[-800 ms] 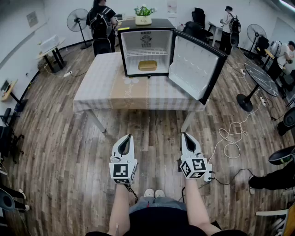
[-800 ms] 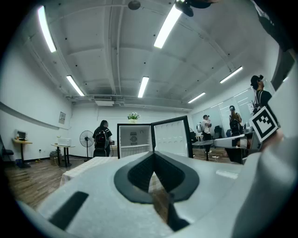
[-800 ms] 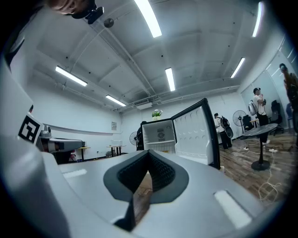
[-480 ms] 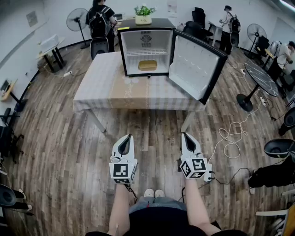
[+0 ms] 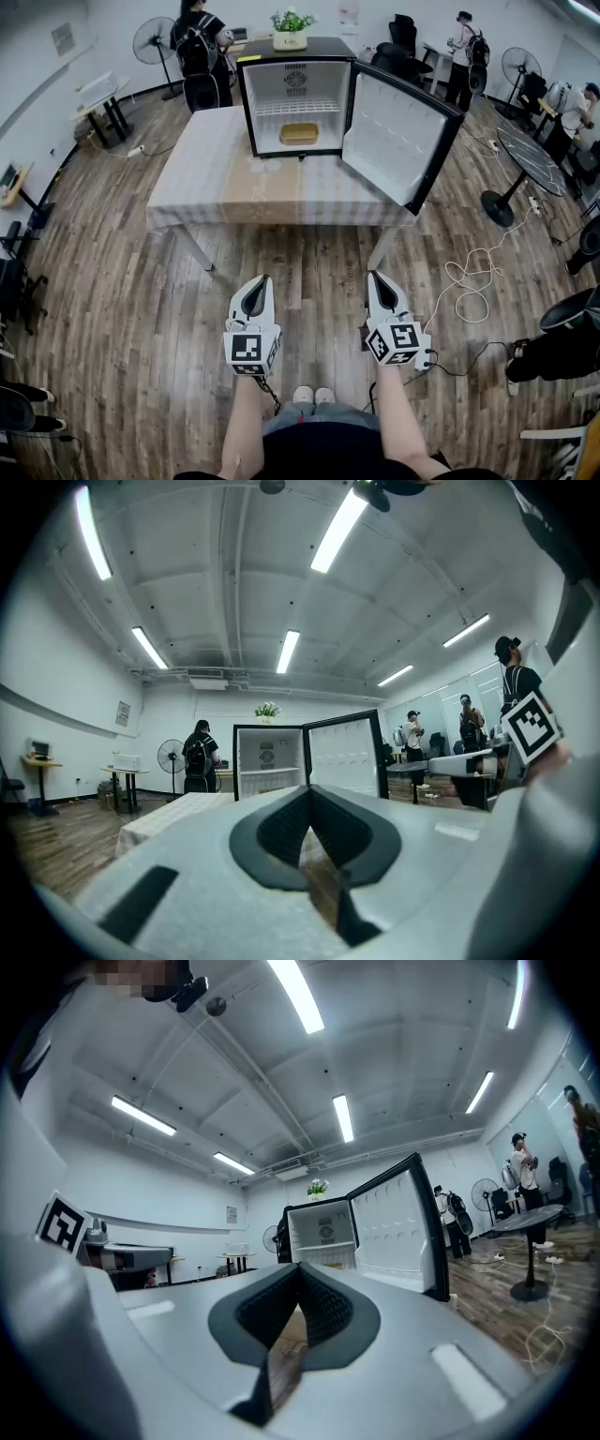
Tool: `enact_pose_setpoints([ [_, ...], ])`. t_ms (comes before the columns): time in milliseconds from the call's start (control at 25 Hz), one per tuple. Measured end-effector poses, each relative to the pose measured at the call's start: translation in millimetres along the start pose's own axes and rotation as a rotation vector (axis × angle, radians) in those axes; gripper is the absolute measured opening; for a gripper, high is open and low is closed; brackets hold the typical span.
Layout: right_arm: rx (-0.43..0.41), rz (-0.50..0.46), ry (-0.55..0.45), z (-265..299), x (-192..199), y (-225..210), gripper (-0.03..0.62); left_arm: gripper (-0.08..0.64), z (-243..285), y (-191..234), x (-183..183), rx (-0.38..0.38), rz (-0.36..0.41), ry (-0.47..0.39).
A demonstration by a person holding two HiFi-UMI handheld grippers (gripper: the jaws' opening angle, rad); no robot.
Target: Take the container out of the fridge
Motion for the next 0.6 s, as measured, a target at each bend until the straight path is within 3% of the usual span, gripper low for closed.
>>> enact_pose_setpoints([
  [360,0.011,-0.013,0.010,12.0,0.4,-0.7,0.008,0.077,13.7,6.8,4.2,0.035,-0.031,-0.001],
  [600,0.022,-0.016,0.013,29.0,1.1,4.6,0.008,0.162,24.3,22.2,7.6,0.068,-0.065,-0.005],
])
Point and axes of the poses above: the fingertips, and each gripper's own axes: z forward along the fingers, y to its left, x out of its underside, the point moved 9 cm from there along -z, backward along the fingers, and after that the axes turned 3 degrees about z, right-handed, at the moved point
